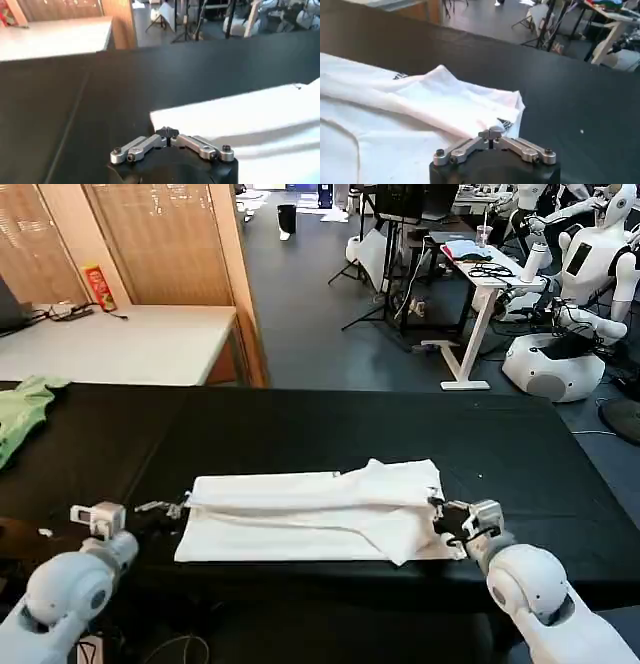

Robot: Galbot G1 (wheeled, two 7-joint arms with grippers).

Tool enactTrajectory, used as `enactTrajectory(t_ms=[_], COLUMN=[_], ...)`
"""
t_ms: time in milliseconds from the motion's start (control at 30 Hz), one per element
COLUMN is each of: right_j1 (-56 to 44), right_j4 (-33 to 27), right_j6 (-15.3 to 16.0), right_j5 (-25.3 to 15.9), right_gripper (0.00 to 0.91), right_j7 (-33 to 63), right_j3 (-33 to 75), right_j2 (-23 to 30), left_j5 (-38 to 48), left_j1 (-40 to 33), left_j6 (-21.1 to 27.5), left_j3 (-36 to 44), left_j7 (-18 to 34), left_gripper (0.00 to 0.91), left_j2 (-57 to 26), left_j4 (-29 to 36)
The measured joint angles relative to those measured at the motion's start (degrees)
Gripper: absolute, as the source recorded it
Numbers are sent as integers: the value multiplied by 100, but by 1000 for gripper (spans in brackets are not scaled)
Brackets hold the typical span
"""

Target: Fold and organize the clothes.

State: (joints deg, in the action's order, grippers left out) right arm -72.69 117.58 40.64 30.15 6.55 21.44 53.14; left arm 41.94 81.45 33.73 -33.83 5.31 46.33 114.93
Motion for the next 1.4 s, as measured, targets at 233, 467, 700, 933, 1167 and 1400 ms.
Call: enactTrajectory(t_ms=[233,467,700,933,1167,1400], right_j1=[-215,-179,608,1300,1491,1634], right_j4=[238,300,-366,-1276,-1940,-2272], right_j6=[54,-92,-431,-621,-782,-797], right_j5=[133,402,258,-20,-213,-337], right_gripper=[878,878,878,878,839,585], right_j7=[32,99,456,453,388,300], right_j3=[248,662,469,196,147,94], right_j2=[15,56,475,955,1247,1467], left_j5=[39,171,400,586,799,824], left_j1=[85,104,-440,-1209,-1612,-1762], left_j6=[43,93,213,378,452,400], left_j3=[-119,-238,-45,305,486,514], left_j7=[77,132,375,413,438,373], left_gripper=[878,878,878,878,878,546], left_j2=[106,100,271,612,924,1069], left_j4=[76,219,-56,-546,-1047,-1406])
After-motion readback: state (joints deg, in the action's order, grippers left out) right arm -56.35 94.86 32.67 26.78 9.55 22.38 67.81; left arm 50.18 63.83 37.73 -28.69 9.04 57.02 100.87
